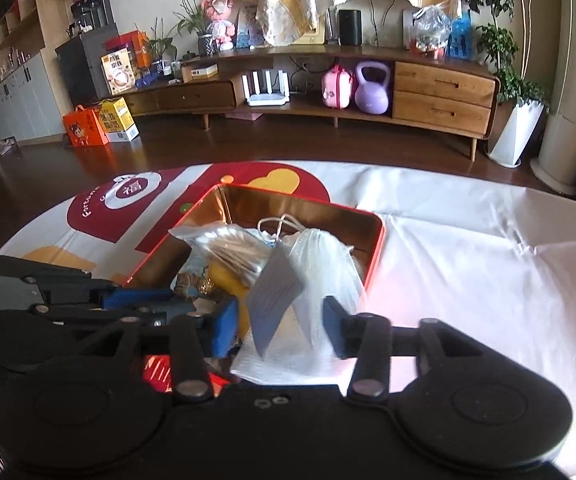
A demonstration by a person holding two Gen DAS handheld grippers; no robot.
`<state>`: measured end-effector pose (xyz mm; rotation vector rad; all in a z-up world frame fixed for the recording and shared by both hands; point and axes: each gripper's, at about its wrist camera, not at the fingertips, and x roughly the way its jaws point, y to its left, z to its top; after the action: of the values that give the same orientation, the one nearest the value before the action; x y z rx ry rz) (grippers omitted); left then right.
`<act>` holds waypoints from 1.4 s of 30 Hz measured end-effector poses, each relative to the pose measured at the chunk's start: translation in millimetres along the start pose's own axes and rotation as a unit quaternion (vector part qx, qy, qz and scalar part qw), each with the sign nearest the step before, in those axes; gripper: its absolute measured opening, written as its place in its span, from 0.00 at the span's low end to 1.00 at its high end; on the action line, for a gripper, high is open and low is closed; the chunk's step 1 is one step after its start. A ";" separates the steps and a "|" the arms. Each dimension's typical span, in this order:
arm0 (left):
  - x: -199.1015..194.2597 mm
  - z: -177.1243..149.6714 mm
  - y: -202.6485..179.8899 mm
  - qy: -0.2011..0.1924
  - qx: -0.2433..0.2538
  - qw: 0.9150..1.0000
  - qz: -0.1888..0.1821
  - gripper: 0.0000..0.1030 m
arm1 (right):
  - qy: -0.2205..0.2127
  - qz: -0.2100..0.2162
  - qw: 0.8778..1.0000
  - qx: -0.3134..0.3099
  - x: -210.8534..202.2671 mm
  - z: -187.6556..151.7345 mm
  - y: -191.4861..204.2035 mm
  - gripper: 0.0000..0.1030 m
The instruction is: Organize soft objects
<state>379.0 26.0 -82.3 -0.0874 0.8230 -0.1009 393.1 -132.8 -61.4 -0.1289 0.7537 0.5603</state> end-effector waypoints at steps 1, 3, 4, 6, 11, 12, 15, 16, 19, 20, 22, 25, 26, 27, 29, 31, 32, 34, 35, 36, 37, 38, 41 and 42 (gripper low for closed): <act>-2.8 -0.5 -0.6 -0.003 0.001 1.000 0.001 0.24 | -0.004 0.001 1.000 -0.002 -2.5 0.4 0.8 0.53; -9.4 -1.0 -1.7 -0.012 0.003 1.000 0.001 0.36 | -0.014 0.000 1.000 -0.005 -7.8 1.7 1.6 0.56; -12.6 -0.9 -1.8 -0.015 0.002 1.000 0.007 0.46 | -0.018 -0.003 1.000 -0.005 -10.8 2.4 1.1 0.58; -18.9 -0.7 0.1 -0.021 -0.002 1.000 0.006 0.66 | -0.026 0.002 1.000 0.002 -17.2 4.2 -1.4 0.61; -40.2 -2.4 1.5 -0.041 -0.007 0.999 -0.001 0.70 | -0.036 0.005 0.999 0.003 -34.3 4.0 -0.7 0.65; -44.4 -3.1 1.3 -0.044 -0.008 0.999 -0.004 0.70 | -0.039 0.006 0.999 0.000 -38.6 2.9 0.9 0.66; -56.9 -6.2 -1.4 -0.051 -0.006 0.999 -0.006 0.70 | -0.047 0.008 0.999 -0.003 -50.6 -1.1 6.3 0.70; -60.6 -7.6 -2.2 -0.054 -0.005 0.999 -0.007 0.71 | -0.050 0.010 0.999 -0.002 -55.3 -2.7 7.7 0.70; -75.2 -12.1 -6.0 -0.062 -0.002 0.998 -0.005 0.73 | -0.061 0.016 0.998 -0.003 -70.5 -7.7 11.2 0.75; -80.1 -13.4 -6.3 -0.066 -0.001 0.998 -0.006 0.74 | -0.064 0.015 0.998 -0.005 -75.7 -9.3 12.8 0.76; -91.8 -17.2 -7.9 -0.075 -0.003 0.997 -0.009 0.74 | -0.072 0.020 0.997 -0.007 -86.2 -12.7 15.3 0.77; -107.9 -22.4 -10.0 -0.084 -0.006 0.996 -0.003 0.78 | -0.086 0.023 0.996 -0.011 -102.1 -17.7 19.3 0.80; -112.9 -24.1 -10.3 -0.087 -0.007 0.996 -0.001 0.79 | -0.091 0.023 0.995 -0.013 -107.4 -20.5 20.8 0.81; -118.4 -26.2 -10.2 -0.091 -0.008 0.996 -0.002 0.79 | -0.096 0.021 0.995 -0.015 -111.7 -22.7 22.3 0.83; -127.6 -29.6 -9.7 -0.096 -0.013 0.995 -0.008 0.79 | -0.102 0.019 0.994 -0.018 -119.8 -27.5 26.0 0.86; -137.3 -34.3 -10.8 -0.103 -0.017 0.995 -0.004 0.86 | -0.108 0.018 0.994 -0.018 -127.2 -31.9 29.0 0.89; -141.5 -36.3 -11.1 -0.106 -0.019 0.994 -0.001 0.88 | -0.112 0.018 0.993 -0.018 -130.8 -34.5 30.5 0.92; -149.2 -40.7 -10.8 -0.110 -0.026 0.994 -0.002 0.94 | -0.120 0.014 0.993 -0.019 -137.0 -39.9 33.6 0.97; -152.5 -42.7 -10.5 -0.111 -0.028 0.993 -0.004 0.96 | -0.125 0.013 0.992 -0.020 -140.1 -42.7 35.1 0.98; -156.3 -45.0 -10.8 -0.113 -0.031 0.993 -0.005 1.00 | -0.129 0.012 0.991 -0.021 -142.8 -45.5 36.5 1.00; -160.1 -47.4 -10.9 -0.116 -0.032 0.993 -0.006 1.00 | -0.132 0.012 0.991 -0.019 -145.5 -48.4 37.7 1.00; -162.9 -49.8 -11.8 -0.117 -0.030 0.993 -0.008 1.00 | -0.135 0.015 0.991 -0.015 -148.1 -51.7 38.7 1.00; -171.2 -58.3 -15.5 -0.121 -0.025 0.992 -0.009 1.00 | -0.140 0.016 0.990 0.000 -153.2 -60.3 40.7 1.00; -173.8 -61.1 -16.5 -0.122 -0.025 0.992 -0.010 1.00 | -0.142 0.017 0.990 0.003 -155.4 -63.7 41.2 1.00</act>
<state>215.8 28.7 4.6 -0.1517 0.5806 -0.0873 240.6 -185.1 1.2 -0.0289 0.4806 0.5942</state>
